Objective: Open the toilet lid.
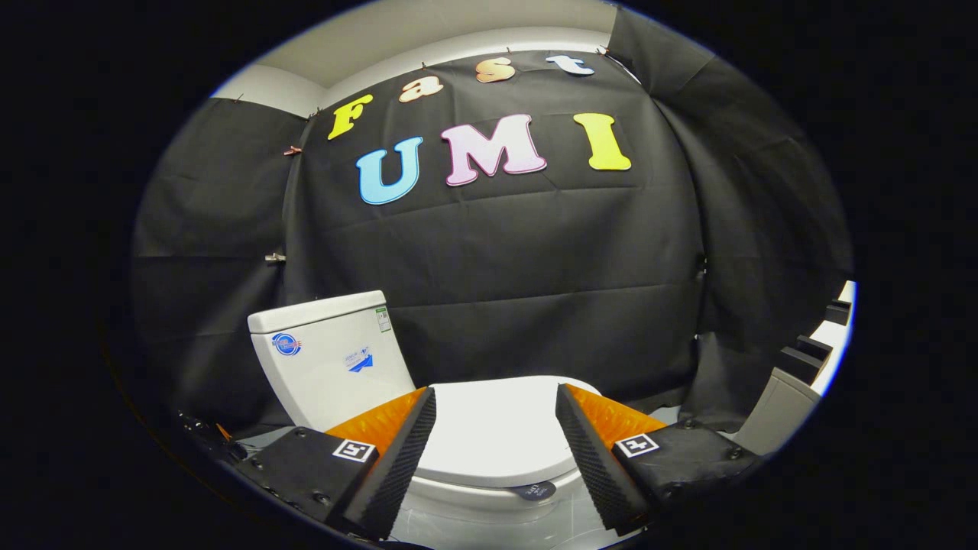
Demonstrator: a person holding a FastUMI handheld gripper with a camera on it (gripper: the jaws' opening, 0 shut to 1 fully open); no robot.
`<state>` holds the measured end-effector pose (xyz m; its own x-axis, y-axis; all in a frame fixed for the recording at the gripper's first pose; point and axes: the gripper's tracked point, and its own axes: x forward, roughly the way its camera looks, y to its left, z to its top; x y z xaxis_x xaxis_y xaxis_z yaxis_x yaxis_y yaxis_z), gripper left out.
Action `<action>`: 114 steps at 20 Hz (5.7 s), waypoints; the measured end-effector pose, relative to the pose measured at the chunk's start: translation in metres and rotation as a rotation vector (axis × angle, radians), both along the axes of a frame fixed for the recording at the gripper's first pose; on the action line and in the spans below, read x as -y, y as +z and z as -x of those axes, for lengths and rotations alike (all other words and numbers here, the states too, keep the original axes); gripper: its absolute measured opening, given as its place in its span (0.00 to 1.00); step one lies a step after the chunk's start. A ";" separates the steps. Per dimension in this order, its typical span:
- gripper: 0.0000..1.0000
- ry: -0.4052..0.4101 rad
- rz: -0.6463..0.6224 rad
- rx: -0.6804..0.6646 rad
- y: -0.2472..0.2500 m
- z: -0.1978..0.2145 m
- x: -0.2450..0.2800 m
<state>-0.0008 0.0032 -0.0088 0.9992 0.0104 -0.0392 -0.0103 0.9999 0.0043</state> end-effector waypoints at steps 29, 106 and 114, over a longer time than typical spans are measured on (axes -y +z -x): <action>0.98 -0.165 -0.199 -0.472 -0.157 0.008 0.081; 0.05 -0.186 -0.503 -0.518 -0.058 -0.054 -0.029; 0.05 -0.151 -0.492 -0.497 -0.032 -0.063 -0.052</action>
<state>0.0622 0.0553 -0.0407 0.8561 0.0075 -0.5168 0.2482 0.8711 0.4238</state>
